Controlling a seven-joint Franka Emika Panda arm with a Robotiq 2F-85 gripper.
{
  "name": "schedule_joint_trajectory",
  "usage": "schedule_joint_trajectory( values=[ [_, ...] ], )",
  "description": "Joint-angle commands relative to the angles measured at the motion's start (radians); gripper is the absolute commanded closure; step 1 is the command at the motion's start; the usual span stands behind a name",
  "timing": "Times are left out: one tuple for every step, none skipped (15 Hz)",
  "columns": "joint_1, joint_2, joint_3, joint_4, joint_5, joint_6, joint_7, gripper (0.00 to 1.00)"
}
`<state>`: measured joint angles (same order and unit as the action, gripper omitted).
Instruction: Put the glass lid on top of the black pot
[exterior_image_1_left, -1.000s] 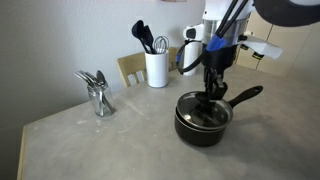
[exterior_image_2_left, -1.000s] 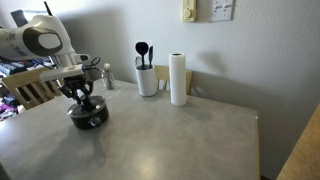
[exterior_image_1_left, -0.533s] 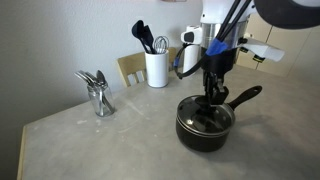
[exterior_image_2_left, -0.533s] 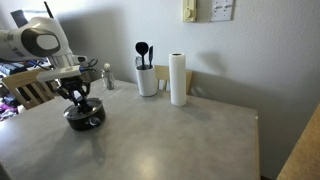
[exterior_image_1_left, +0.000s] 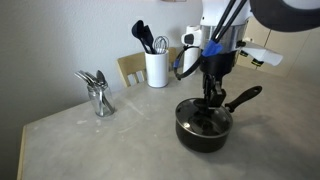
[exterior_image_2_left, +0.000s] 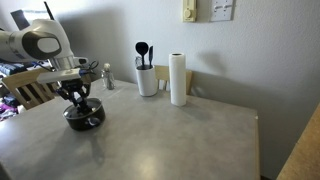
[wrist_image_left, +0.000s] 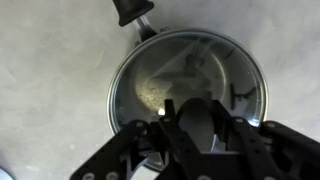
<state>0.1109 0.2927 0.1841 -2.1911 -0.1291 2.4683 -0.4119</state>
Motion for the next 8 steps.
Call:
schedule_joint_trajectory(
  values=[
    [-0.009,0.013,-0.001,-0.014,0.020,0.056,0.018,0.86],
    [-0.001,0.012,-0.010,-0.016,-0.001,0.055,0.043,0.86],
    [0.007,0.008,-0.017,-0.018,-0.020,0.048,0.065,0.75],
    [0.023,0.000,-0.033,-0.016,-0.061,0.020,0.110,0.36],
    [0.038,-0.011,-0.047,-0.017,-0.105,0.001,0.156,0.34],
    [0.057,-0.032,-0.062,-0.017,-0.162,-0.046,0.211,0.29],
    [0.070,-0.048,-0.069,-0.017,-0.203,-0.085,0.251,0.21],
    [0.080,-0.073,-0.070,-0.022,-0.238,-0.126,0.282,0.15]
  ],
)
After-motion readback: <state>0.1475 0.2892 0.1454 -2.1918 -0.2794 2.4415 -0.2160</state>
